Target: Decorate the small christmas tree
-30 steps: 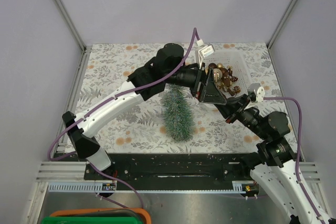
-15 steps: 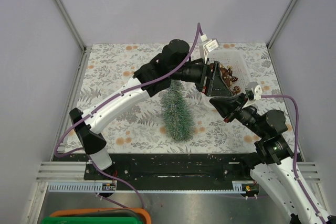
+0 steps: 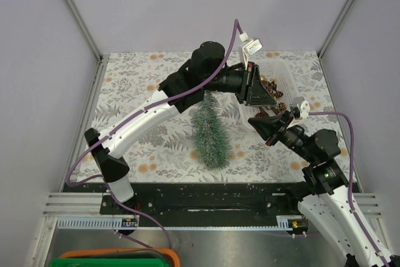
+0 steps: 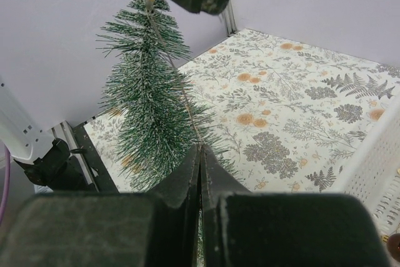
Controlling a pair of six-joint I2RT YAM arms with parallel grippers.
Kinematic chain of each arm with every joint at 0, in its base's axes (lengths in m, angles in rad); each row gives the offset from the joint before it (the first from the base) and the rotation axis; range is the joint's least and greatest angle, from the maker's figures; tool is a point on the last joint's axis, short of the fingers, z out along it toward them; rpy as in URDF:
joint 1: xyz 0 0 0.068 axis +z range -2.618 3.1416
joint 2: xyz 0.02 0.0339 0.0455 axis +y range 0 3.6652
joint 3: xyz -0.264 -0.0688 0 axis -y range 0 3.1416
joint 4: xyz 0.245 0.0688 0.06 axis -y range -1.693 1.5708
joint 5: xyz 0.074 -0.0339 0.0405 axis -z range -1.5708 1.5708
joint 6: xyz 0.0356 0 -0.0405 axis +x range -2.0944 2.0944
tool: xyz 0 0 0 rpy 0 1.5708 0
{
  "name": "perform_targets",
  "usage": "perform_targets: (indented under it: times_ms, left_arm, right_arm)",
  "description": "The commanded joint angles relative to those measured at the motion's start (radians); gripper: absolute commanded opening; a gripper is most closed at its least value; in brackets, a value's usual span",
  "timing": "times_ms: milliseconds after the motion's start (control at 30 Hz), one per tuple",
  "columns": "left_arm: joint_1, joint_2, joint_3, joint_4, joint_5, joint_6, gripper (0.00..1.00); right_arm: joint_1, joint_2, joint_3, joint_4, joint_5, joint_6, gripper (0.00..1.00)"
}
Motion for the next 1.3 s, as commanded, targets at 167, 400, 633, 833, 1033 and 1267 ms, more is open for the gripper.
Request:
perform_targets:
  times_ms: [167,400,633,833,1033,1267]
  left_arm:
    - [0.006,0.005,0.052,0.067,0.001,0.051,0.22]
    - [0.014,0.012,0.110,0.077,0.066,0.107,0.11]
    - [0.014,-0.056,0.086,0.019,0.172,0.215,0.08]
    - [0.015,-0.177,-0.035,-0.104,0.146,0.373,0.06]
    - [0.026,-0.280,-0.085,-0.205,0.068,0.508,0.05]
    - [0.084,-0.416,-0.192,-0.246,0.011,0.579,0.07]
  right_arm:
    - [0.018,0.008,0.002,0.041,-0.017,0.005,0.00]
    - [0.025,0.011,0.004,0.032,-0.018,-0.001,0.00]
    - [0.028,0.004,0.008,0.020,-0.018,-0.008,0.01]
    - [0.029,0.005,0.008,0.020,-0.026,-0.009,0.04]
    - [0.034,0.025,0.014,0.024,-0.043,-0.014,0.04]
    - [0.035,0.033,0.025,0.004,-0.035,-0.029,0.05]
